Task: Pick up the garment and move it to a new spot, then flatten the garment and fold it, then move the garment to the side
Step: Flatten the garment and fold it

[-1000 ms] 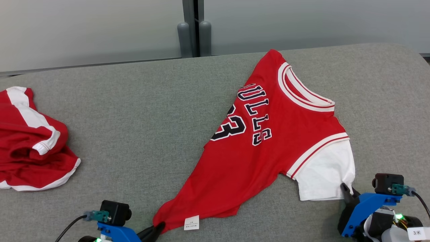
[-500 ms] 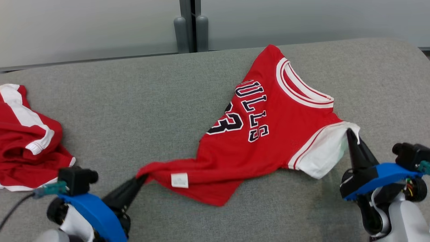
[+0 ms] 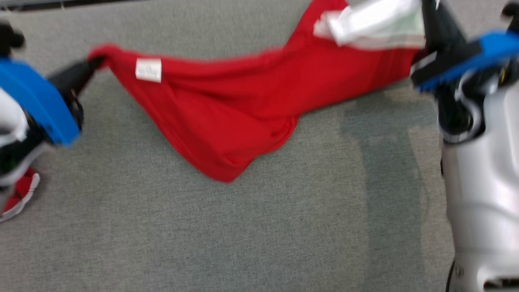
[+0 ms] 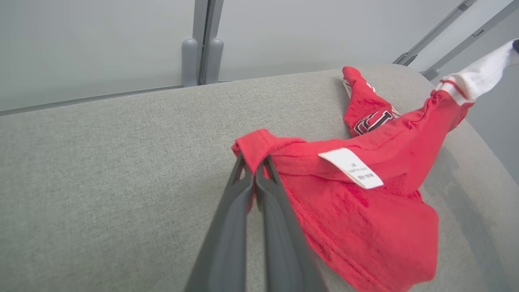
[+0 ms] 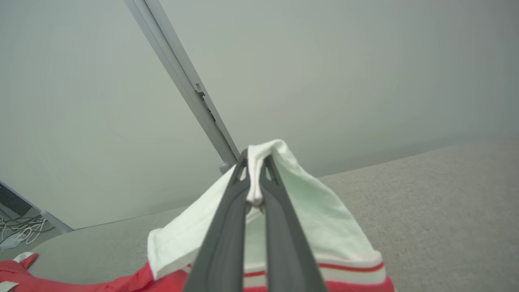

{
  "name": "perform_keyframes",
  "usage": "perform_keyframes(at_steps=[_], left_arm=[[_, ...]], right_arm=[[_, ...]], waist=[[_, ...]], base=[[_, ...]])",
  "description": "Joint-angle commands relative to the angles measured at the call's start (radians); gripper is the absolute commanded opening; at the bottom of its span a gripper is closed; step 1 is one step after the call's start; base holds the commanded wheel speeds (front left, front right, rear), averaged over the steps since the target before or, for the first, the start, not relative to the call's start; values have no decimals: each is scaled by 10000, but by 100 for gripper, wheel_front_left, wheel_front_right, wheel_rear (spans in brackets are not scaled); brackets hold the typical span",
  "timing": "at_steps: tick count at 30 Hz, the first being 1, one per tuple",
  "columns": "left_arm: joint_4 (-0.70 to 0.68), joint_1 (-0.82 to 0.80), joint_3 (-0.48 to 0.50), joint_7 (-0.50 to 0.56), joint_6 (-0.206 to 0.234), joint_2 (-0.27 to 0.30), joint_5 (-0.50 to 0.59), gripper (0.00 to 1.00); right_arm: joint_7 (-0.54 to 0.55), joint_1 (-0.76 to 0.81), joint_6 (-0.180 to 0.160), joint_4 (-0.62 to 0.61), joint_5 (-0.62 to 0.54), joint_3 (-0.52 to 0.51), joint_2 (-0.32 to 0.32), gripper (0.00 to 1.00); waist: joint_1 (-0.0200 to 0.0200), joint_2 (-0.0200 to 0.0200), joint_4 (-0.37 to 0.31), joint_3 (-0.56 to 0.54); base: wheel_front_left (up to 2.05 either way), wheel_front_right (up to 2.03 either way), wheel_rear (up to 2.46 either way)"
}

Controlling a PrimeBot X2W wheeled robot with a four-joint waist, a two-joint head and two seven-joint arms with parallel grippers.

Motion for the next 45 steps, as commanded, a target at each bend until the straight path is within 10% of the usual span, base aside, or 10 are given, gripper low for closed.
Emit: perform_keyframes(at_steps=[1,23,34,45], left_arm=[[396,-1219,-216,432,-16,62,-307,0],[4182,-8709,-775,-70,-16,-1217,-929,0],[2996,-4626,-2900,-639,-17,-156,-1978,0],[1184,-472,-4658,-1480,-17,1300,-2414,0]], right_arm=[[-170,-1260,1,546,5,-70,-18,0],[-1949,-9124,1,4109,-1000,-124,-635,0],[-1650,-4803,1,2505,703,2783,-1133,0],[2022,2125,1,-1031,1823,3232,-3138,0]], waist=[[-3,-3,164,489],[-3,-3,130,1116],[-3,-3,45,-705],[-3,-3,-138,-2791]], base=[[0,0,0],[0,0,0],[0,0,0],[0,0,0]])
